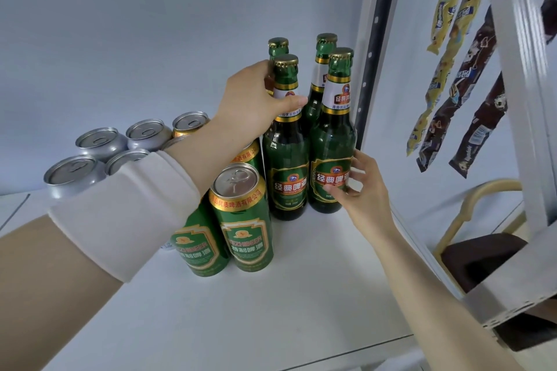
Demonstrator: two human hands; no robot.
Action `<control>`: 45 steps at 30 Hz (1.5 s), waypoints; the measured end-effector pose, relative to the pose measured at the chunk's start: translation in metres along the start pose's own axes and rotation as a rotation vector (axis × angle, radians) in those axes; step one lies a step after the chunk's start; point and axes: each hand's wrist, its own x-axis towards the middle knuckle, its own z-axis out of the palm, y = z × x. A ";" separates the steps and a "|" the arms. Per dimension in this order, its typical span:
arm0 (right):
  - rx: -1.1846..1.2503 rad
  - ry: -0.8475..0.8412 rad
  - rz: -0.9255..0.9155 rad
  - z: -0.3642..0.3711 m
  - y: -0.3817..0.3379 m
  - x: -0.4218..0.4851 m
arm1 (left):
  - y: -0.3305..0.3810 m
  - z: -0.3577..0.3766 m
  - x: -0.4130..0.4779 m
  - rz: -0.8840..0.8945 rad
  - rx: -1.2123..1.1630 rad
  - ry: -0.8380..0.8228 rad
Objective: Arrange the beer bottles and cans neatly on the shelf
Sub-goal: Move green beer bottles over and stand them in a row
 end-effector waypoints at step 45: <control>-1.028 -0.497 -0.559 0.485 -0.270 -0.200 | -0.309 -0.440 -0.297 -0.388 0.851 0.030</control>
